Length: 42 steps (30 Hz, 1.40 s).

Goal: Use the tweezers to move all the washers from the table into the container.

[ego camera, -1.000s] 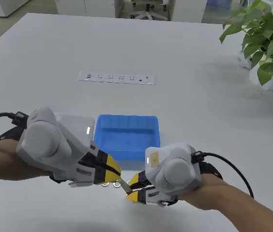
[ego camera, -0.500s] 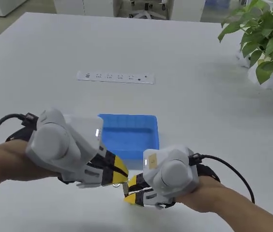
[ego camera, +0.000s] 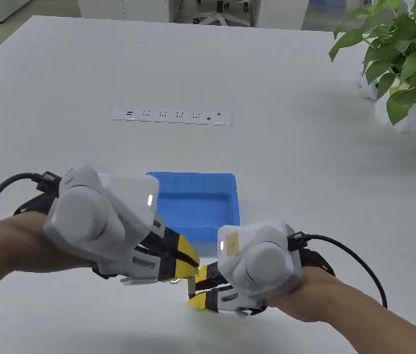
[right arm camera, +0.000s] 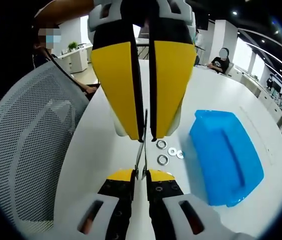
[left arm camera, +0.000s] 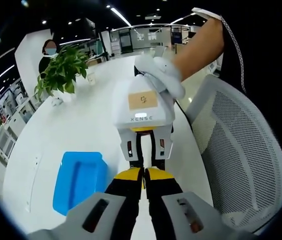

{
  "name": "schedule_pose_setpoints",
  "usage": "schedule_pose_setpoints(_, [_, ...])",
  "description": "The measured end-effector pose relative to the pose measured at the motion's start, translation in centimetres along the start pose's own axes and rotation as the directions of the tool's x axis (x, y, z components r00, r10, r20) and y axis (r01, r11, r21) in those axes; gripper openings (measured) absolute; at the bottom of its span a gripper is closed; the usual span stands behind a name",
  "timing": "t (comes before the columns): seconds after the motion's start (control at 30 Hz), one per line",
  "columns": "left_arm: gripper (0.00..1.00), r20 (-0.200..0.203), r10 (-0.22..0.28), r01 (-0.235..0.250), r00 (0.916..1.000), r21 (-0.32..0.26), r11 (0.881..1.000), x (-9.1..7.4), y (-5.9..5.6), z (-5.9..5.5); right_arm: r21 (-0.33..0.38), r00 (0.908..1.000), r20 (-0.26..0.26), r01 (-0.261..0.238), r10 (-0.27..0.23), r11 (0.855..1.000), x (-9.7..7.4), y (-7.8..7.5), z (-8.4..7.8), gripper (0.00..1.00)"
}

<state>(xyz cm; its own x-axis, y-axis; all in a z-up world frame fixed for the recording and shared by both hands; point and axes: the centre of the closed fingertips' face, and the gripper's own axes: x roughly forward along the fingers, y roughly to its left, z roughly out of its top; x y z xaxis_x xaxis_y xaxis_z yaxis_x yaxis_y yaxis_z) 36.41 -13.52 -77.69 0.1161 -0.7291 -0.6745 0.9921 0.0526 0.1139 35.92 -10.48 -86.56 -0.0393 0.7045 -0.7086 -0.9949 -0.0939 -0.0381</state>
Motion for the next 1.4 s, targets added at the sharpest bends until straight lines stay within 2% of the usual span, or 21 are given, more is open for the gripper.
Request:
schedule_pose_setpoints(0.2, [0.08, 0.008, -0.007, 0.007, 0.9999, -0.022, 1.000, 0.2, 0.0, -0.7, 0.000, 1.0000, 0.004, -0.003, 0.003, 1.000, 0.1, 0.0, 0.1, 0.11])
schedule_pose_setpoints(0.47, [0.07, 0.017, -0.010, 0.011, 0.9998, -0.021, 1.000, 0.4, -0.3, -1.3, 0.004, 1.0000, 0.008, -0.004, 0.004, 1.000, 0.0, 0.0, 0.0, 0.11])
schedule_pose_setpoints(0.73, [0.06, 0.053, -0.016, 0.017, 0.9985, -0.024, 1.000, 0.8, -0.3, -0.8, 0.009, 0.9999, 0.009, -0.006, 0.006, 1.000, -0.1, 0.1, -0.2, 0.11])
schedule_pose_setpoints(1.07, [0.05, 0.055, -0.030, 0.031, 0.9980, -0.015, 0.999, 0.7, -0.5, -0.6, 0.007, 0.9999, 0.014, -0.006, 0.006, 1.000, -0.4, 0.1, -0.1, 0.11])
schedule_pose_setpoints(1.4, [0.04, 0.062, -0.031, 0.032, 0.9976, -0.015, 0.999, 0.3, -0.1, 0.2, 0.004, 0.9997, 0.022, 0.012, -0.012, 1.000, -1.0, -0.6, 0.1, 0.12])
